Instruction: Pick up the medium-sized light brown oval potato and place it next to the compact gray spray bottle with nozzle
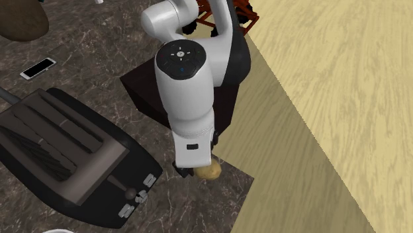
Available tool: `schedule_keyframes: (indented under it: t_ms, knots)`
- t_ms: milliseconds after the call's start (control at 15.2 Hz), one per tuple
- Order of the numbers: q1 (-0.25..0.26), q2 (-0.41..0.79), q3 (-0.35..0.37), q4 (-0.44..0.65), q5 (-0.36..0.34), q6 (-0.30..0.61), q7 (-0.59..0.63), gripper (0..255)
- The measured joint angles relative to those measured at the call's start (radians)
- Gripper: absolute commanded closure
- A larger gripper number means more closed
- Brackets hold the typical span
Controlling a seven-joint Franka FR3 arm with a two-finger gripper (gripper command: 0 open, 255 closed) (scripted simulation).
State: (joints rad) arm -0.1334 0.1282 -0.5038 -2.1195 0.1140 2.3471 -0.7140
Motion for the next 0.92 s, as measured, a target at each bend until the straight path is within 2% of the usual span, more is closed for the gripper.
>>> schedule_keyframes:
  t_ms: [924]
  knots:
    - [0.009,-0.086,-0.007,0.099,-0.065,-0.172,0.046,255]
